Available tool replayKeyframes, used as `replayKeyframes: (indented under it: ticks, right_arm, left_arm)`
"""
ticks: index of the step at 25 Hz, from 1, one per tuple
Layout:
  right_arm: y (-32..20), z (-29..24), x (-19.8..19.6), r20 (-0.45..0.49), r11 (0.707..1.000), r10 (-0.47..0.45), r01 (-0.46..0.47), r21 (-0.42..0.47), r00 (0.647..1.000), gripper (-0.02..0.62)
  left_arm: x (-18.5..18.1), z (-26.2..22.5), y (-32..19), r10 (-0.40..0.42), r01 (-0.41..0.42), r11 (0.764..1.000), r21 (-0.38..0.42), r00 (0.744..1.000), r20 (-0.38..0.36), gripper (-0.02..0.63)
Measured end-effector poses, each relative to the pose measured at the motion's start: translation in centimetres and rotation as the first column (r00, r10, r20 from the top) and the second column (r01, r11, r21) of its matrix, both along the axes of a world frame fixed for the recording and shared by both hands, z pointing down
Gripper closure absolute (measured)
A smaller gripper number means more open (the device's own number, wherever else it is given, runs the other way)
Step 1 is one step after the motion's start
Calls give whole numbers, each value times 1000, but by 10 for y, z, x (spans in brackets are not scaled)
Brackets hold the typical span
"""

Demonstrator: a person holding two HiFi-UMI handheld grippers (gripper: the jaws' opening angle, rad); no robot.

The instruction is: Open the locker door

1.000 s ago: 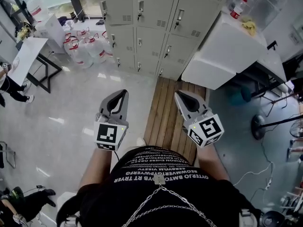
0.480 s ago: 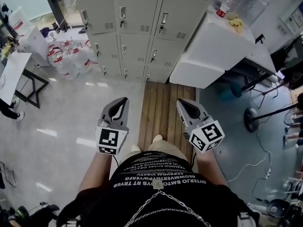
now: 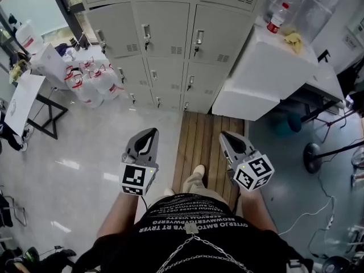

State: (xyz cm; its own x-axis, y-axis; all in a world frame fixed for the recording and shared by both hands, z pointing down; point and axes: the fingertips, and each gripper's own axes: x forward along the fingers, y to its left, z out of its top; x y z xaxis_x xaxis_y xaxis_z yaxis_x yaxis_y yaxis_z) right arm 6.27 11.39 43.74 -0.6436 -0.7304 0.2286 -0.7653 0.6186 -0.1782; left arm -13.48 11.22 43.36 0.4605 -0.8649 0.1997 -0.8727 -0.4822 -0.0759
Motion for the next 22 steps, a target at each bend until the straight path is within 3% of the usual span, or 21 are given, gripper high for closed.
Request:
replayKeyframes:
  ticks: [9, 22]
  right_arm:
    - [-78, 16, 13, 21, 995, -89, 90, -46, 996, 598]
    - [-154, 15, 79, 45, 994, -95, 97, -48, 994, 598]
  left_arm:
    - [30, 22, -62, -37, 38, 997, -60, 999, 17, 607]
    - [90, -1, -142, -61, 61, 998, 0, 998, 35, 607]
